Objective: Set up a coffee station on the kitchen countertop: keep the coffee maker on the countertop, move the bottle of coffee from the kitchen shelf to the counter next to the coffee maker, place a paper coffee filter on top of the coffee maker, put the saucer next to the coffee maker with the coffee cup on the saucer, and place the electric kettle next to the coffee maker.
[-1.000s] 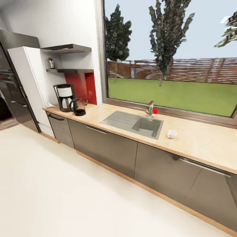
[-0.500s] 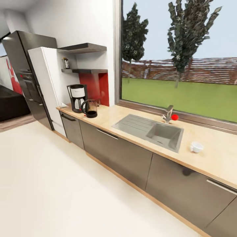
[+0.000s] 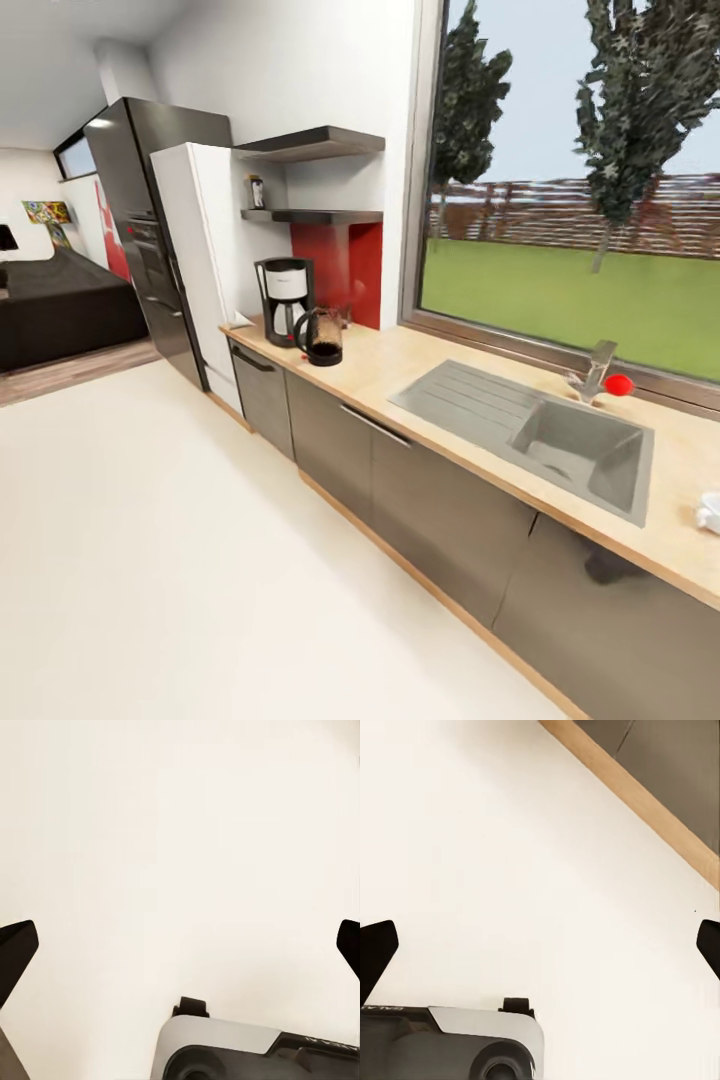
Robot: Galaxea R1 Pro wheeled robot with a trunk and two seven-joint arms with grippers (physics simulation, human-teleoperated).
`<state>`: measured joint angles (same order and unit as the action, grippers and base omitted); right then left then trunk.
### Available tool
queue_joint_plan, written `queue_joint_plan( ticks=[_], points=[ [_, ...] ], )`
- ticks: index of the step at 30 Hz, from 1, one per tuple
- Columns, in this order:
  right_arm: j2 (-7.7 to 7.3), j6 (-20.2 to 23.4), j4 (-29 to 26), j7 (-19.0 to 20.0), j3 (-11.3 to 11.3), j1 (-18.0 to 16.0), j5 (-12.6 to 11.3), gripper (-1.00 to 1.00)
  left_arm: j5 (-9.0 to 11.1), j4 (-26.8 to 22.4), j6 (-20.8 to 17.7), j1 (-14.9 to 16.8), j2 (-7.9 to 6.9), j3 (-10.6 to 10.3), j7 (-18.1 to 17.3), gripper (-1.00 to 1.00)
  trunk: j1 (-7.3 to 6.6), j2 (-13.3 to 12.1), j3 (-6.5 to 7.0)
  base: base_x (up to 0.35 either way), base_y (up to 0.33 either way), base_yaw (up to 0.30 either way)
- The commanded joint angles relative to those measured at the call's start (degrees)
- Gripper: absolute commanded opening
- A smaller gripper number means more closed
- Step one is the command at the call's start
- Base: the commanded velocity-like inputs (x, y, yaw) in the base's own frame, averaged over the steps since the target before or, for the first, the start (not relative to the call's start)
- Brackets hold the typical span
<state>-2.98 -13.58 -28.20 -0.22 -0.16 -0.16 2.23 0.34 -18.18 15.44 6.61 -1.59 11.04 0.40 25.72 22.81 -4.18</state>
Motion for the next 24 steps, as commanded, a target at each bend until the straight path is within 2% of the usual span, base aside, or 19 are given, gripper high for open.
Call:
queue_joint_plan(
  ticks=[1,24],
  points=[
    [-0.01,-0.14,-0.02,-0.01,-0.02,-0.02,0.23,1.0,0.04,0.08,0.21,0.07,0.01,0.04,0.04,1.0,0.06,0.11,-0.12,0.3,0.21,0.271],
    [-0.01,-0.14,-0.02,-0.01,-0.02,-0.02,0.23,1.0,0.05,0.07,0.23,0.07,0.01,0.04,0.04,1.0,0.06,0.11,-0.12,0.293,0.219,0.271]
  ],
)
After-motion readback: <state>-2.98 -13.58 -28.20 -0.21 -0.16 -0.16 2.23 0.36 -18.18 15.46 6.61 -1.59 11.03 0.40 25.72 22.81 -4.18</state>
